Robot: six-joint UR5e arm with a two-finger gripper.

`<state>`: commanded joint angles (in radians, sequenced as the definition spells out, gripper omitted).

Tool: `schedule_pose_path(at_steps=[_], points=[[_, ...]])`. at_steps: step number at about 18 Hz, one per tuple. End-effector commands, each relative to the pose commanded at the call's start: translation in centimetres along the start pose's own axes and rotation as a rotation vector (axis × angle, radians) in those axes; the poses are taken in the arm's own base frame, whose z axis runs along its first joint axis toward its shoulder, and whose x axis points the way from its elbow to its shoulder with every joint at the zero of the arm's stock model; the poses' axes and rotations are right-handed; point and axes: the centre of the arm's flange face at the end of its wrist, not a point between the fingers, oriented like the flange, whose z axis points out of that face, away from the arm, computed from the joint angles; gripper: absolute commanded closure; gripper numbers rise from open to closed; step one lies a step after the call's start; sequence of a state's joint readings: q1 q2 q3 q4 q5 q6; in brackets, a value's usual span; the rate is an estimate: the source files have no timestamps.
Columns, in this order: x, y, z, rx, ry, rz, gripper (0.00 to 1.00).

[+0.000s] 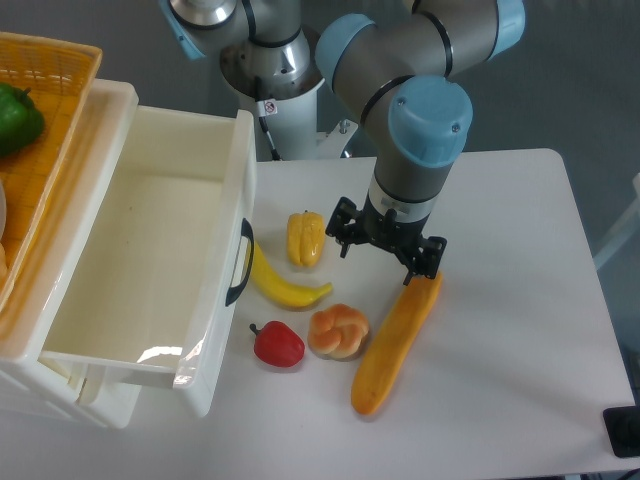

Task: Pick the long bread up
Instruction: 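Move the open gripper over the long orange baguette and lower it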

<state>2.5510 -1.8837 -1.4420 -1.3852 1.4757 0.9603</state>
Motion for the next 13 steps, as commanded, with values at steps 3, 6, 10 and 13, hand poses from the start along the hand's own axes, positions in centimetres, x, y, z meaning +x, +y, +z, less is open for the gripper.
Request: schedule_pose_path(at_steps=[3, 6, 10, 13], points=[[-0.5, 0.3, 0.2, 0.0, 0.005, 0.027, 0.0], [-1.8, 1.3, 0.5, 0.0, 0.009, 0.005, 0.0], [-2.4, 0.9, 1.5, -0.006, 0.018, 0.003, 0.0], [-2.6, 0.3, 2.5, -0.005, 0.019, 0.003, 0.0]])
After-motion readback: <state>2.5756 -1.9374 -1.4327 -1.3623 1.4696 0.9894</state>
